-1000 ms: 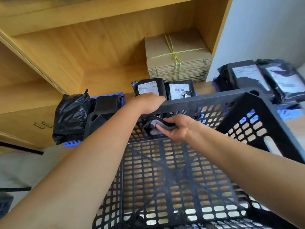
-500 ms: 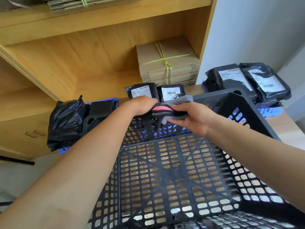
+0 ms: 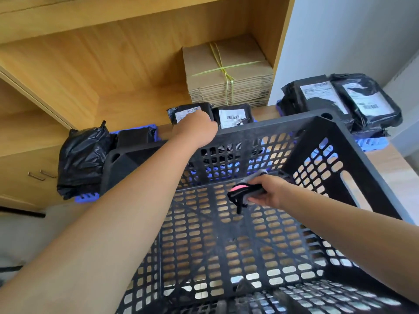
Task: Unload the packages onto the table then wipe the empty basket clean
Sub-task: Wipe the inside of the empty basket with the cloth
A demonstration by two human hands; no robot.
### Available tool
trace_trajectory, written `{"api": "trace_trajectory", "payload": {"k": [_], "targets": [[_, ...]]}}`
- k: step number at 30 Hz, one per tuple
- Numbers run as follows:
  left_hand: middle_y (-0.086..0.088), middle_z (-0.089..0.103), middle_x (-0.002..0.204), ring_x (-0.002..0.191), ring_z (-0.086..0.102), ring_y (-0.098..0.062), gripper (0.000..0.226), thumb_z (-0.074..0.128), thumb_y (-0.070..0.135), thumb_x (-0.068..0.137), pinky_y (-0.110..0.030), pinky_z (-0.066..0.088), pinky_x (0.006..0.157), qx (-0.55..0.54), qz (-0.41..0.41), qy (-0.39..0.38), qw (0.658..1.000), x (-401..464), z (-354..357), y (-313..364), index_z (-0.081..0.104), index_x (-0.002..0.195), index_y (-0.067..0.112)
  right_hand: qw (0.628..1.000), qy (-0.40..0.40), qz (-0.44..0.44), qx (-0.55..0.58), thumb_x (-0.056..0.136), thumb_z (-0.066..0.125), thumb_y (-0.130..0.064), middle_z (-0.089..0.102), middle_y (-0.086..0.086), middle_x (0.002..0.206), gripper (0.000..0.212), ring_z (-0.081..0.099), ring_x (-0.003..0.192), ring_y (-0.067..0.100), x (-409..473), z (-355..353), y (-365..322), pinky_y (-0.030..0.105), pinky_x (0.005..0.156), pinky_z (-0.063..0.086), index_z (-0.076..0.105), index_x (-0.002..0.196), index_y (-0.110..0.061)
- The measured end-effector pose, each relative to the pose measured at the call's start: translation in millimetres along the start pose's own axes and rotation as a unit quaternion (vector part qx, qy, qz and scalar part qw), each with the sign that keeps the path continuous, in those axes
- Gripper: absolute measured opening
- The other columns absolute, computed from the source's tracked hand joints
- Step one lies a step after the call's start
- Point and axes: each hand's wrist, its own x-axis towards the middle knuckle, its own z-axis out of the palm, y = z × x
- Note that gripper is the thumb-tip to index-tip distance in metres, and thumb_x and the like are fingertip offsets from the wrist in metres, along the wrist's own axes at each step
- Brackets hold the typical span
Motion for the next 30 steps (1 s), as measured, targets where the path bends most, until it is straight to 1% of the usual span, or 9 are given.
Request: {"api": "trace_trajectory", "payload": {"k": [3, 6, 13, 18, 20, 23, 26, 28, 30], "targets": [[-0.004, 0.039, 0.062, 0.056, 0.036, -0.025, 0.029, 0.033, 0.027, 0.093, -0.032, 0.019, 0.051, 0.018, -0.006, 0.07, 0.997, -4, 15, -1, 0.039, 0.067, 0.014, 1.0, 0.021, 0.001, -0.011, 0.092, 0.062, -0.009, 0.065, 0.014, 0.078, 0.006, 0.066, 0.064, 0.025, 16, 11, 0, 0.032, 0.045, 0.058, 0.057, 0.093, -0.005], [-0.003, 0.035, 0.06, 0.052, 0.031, -0.022, 0.033, 0.033, 0.027, 0.093, -0.032, 0.017, 0.05, 0.024, 0.004, 0.094, 0.995, -1, 19, -1, 0.035, 0.063, 0.014, 0.999, 0.036, -0.017, -0.033, 0.089, 0.065, -0.01, 0.067, 0.019, 0.082, 0.019, 0.068, 0.06, 0.031, 32, 21, 3, 0.037, 0.049, 0.06, 0.062, 0.105, 0.001], [-0.002, 0.035, 0.059, 0.052, 0.031, -0.021, 0.036, 0.032, 0.026, 0.094, -0.032, 0.018, 0.051, 0.041, 0.015, 0.122, 0.992, 4, 26, -4, 0.034, 0.061, 0.013, 0.999, 0.047, -0.009, -0.011, 0.092, 0.064, -0.004, 0.066, 0.018, 0.074, 0.005, 0.064, 0.041, 0.027, 56, 41, -7, 0.034, 0.036, 0.054, 0.062, 0.092, 0.001], [-0.002, 0.038, 0.06, 0.054, 0.033, -0.022, 0.032, 0.032, 0.026, 0.093, -0.032, 0.019, 0.052, 0.045, 0.007, 0.103, 0.994, 4, 24, -3, 0.037, 0.063, 0.013, 0.998, 0.042, -0.02, 0.035, 0.095, 0.059, -0.004, 0.072, 0.017, 0.097, 0.014, 0.069, 0.051, 0.029, 54, 37, -1, 0.032, 0.04, 0.055, 0.068, 0.104, 0.0], [-0.002, 0.043, 0.065, 0.06, 0.041, -0.023, 0.029, 0.027, 0.028, 0.089, -0.032, 0.02, 0.053, 0.049, -0.004, 0.064, 0.997, 5, 20, -3, 0.039, 0.067, 0.014, 0.998, 0.03, -0.041, 0.045, 0.095, 0.058, -0.003, 0.071, 0.017, 0.102, 0.017, 0.069, 0.057, 0.03, 45, 42, -3, 0.032, 0.042, 0.056, 0.064, 0.11, 0.002], [-0.006, 0.059, 0.074, 0.077, 0.055, -0.028, 0.032, 0.016, 0.03, 0.071, -0.033, 0.025, 0.056, 0.04, -0.012, -0.026, 0.999, 3, 14, 1, 0.044, 0.076, 0.015, 0.996, 0.023, -0.085, 0.02, 0.094, 0.057, -0.001, 0.072, 0.013, 0.09, 0.01, 0.069, 0.062, 0.029, 17, 45, -15, 0.031, 0.042, 0.056, 0.064, 0.1, 0.002], [-0.008, 0.063, 0.079, 0.073, 0.06, -0.024, 0.025, 0.022, 0.024, 0.087, -0.033, 0.028, 0.056, 0.017, -0.018, -0.056, 0.998, 2, 11, 1, 0.044, 0.077, 0.016, 0.991, 0.015, -0.135, -0.001, 0.093, 0.059, 0.001, 0.07, 0.017, 0.091, 0.004, 0.069, 0.067, 0.03, -15, 39, -36, 0.029, 0.042, 0.054, 0.062, 0.089, 0.001], [-0.008, 0.058, 0.082, 0.07, 0.062, -0.022, 0.025, 0.02, 0.017, 0.091, -0.032, 0.026, 0.055, 0.015, -0.006, -0.053, 0.998, 0, 11, 1, 0.041, 0.076, 0.016, 0.985, 0.019, -0.17, -0.015, 0.093, 0.059, 0.002, 0.069, 0.018, 0.087, 0.003, 0.068, 0.061, 0.028, -38, 33, -48, 0.028, 0.04, 0.053, 0.062, 0.092, 0.002], [-0.007, 0.061, 0.081, 0.073, 0.064, -0.023, 0.026, 0.019, 0.022, 0.09, -0.032, 0.026, 0.056, 0.008, -0.009, -0.063, 0.998, -1, 10, 2, 0.042, 0.077, 0.016, 0.978, 0.026, -0.204, -0.025, 0.092, 0.061, 0.001, 0.067, 0.015, 0.08, 0.002, 0.067, 0.054, 0.025, -57, 28, -58, 0.028, 0.04, 0.053, 0.061, 0.09, 0.002]]}}
